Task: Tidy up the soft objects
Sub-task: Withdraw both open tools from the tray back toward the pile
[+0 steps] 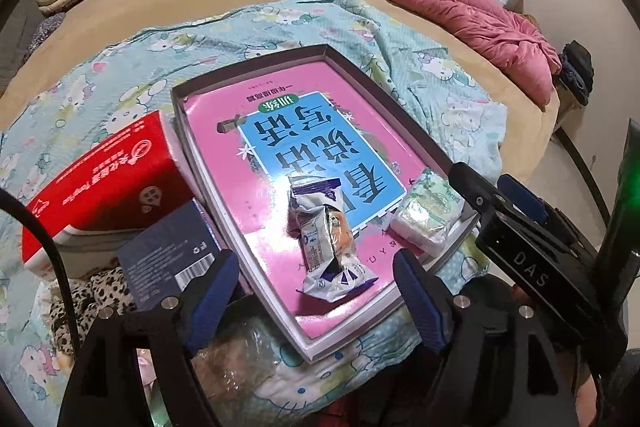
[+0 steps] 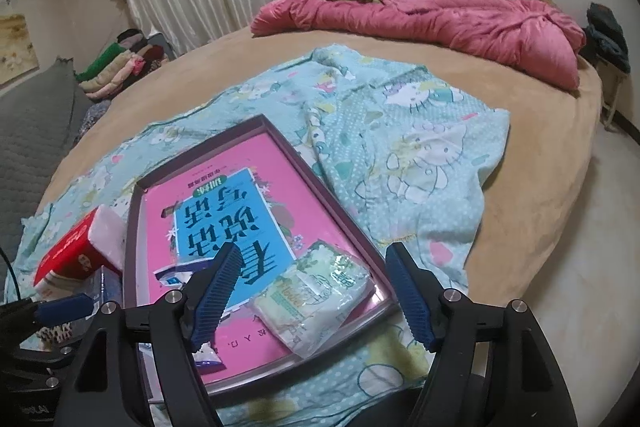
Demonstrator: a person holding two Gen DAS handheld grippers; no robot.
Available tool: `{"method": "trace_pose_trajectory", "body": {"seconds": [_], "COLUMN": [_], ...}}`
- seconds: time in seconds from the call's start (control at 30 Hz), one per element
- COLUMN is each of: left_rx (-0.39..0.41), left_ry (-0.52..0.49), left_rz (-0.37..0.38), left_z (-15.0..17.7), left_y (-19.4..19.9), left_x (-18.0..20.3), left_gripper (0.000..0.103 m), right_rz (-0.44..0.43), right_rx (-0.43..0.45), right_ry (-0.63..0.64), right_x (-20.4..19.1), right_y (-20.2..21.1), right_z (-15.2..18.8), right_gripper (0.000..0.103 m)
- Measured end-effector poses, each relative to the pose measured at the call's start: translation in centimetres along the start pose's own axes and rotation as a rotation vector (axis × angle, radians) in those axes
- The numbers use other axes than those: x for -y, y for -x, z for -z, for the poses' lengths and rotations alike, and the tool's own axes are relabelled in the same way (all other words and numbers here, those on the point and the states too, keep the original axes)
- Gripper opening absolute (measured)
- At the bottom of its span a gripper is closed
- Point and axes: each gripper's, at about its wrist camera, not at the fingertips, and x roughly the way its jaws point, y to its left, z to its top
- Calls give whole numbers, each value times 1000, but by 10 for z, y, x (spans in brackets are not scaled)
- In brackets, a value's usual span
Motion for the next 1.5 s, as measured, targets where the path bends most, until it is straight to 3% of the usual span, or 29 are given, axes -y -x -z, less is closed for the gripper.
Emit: {"method": "trace_pose_trajectory", "body": {"seconds": [0.2, 0.63, 0.83, 1.5], "left_rx": [27, 86, 116, 192], "left_ry": [3, 50, 86, 159], "left_rz": [-9, -27, -44, -140], "left_z": [4, 13, 17, 33], "left_y": [15, 60, 82, 132], "left_x": [-4, -27, -44, -96], "left_gripper": [86, 86, 86, 86], "right_rz": [-7, -61, -118, -210], "right_rx": [51, 132, 121, 139], "right_ry": [31, 38, 20, 148], "right_x": [-12, -48, -64, -127], "right_y": [19, 69, 85, 115], "right_z": [-6, -34, -38, -36], "right_gripper": [76, 77, 77, 77]}}
